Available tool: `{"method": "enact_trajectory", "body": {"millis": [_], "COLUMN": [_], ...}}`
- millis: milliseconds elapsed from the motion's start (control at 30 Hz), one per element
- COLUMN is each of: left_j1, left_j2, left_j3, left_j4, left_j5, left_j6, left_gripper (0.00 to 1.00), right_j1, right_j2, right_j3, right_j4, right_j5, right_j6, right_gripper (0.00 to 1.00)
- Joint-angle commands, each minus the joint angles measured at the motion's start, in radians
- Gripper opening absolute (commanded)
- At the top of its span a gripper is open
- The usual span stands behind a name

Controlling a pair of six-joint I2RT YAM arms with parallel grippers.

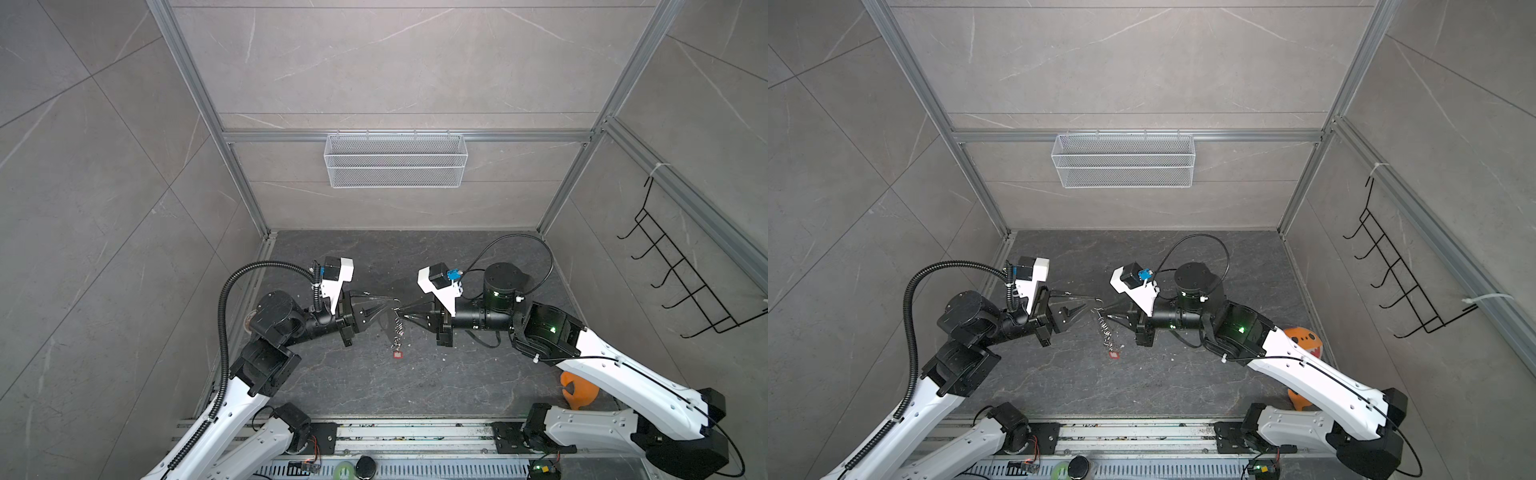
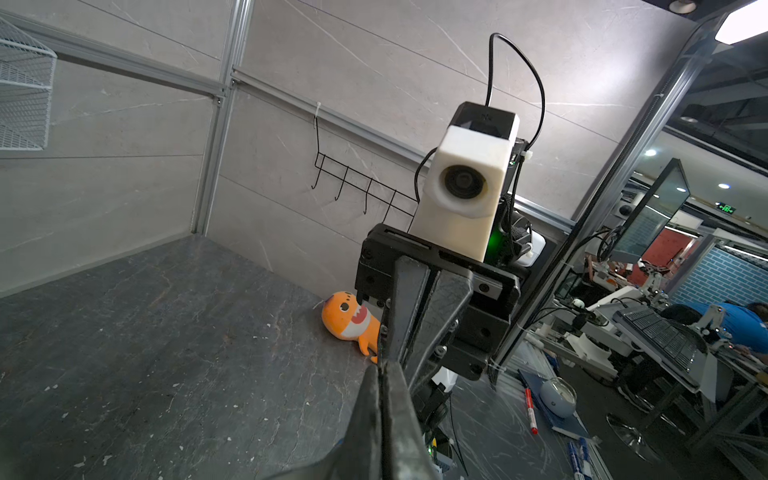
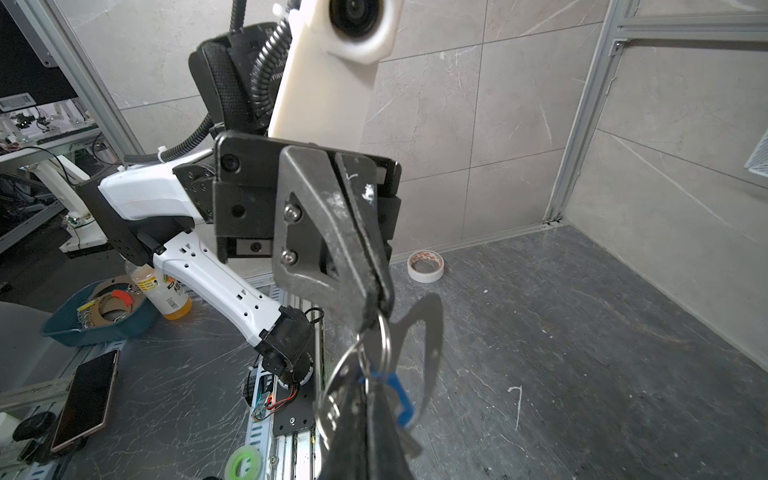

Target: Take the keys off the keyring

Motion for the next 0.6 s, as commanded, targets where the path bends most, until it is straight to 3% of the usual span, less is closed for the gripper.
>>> {"method": "enact_trajectory", "body": {"millis": [0,400,567], "left_j1": [-0.001,-0.001,-0.002], "left_j2": [-0.004,-0.019,-0.056], "left_j3": [0.002,-0.004,0.031], "left_j4": [0.105,0.055,-0.063], "left_j5": [-0.04,-0.042,-0.063], "left_j6": [-0.03,0.001,0.067], "left_gripper": [0.0,0.0,0.0], "right_j1": [0.03,0.05,0.049], "right_j2": [0.017,0.009,-0.006], "right_j3": [0.018,-0.006,-0.003], "right_j4": [-0.02,-0.003,-0.076], "right_j5": [0.004,0.01,0.134], "right_j6": [-0.036,-0.038,-0.032], "right_gripper": [0.0,0.0,0.0]}}
